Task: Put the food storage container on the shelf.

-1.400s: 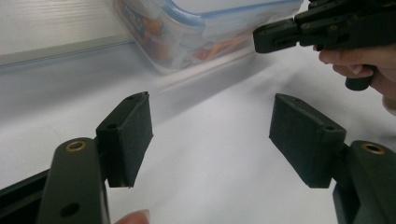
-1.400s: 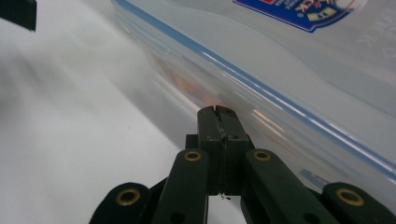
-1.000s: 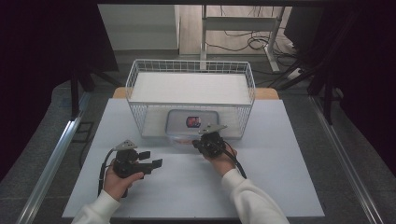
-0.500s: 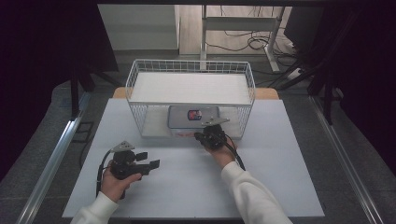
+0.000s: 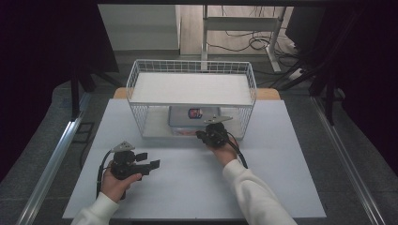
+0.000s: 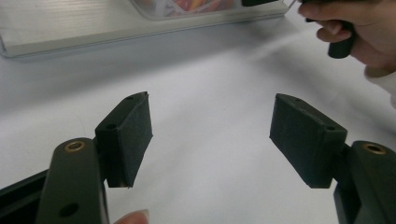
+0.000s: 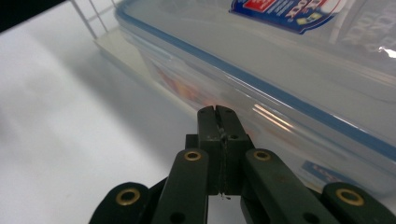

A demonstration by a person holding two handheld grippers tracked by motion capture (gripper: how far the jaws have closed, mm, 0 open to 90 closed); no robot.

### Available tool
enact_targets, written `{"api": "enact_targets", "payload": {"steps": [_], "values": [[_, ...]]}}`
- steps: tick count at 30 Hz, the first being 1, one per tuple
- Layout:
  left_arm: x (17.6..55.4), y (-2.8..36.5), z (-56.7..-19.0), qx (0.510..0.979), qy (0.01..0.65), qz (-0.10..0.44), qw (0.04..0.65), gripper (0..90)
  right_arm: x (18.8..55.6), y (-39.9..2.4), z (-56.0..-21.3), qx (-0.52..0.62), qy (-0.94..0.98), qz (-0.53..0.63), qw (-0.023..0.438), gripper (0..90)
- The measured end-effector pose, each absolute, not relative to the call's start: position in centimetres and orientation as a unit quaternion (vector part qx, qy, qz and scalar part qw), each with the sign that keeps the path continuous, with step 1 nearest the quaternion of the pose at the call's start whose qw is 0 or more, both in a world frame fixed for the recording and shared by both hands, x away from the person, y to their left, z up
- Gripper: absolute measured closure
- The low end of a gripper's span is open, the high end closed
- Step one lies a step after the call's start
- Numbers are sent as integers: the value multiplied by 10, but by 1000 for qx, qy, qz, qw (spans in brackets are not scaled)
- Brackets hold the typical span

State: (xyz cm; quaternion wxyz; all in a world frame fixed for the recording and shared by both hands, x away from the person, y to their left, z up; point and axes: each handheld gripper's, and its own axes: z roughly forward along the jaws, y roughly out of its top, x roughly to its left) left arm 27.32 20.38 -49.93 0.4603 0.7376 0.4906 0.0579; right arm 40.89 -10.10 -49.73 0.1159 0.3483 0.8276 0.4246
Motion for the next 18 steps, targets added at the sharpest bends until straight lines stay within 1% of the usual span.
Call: {"api": "enact_targets", "payload": {"steps": [5, 10, 16, 18], "values": [[273, 204, -498, 736, 491, 58, 463, 291, 394, -107, -486, 329, 830, 437, 109, 890], [271, 205, -497, 736, 489, 64, 463, 291, 379, -113, -474, 315, 834, 440, 111, 889], [270, 205, -496, 737, 488, 68, 463, 291, 349, -138, -469, 307, 844, 427, 102, 888], [270, 204, -496, 738, 487, 66, 463, 291, 342, -150, -470, 309, 844, 425, 101, 867]]}}
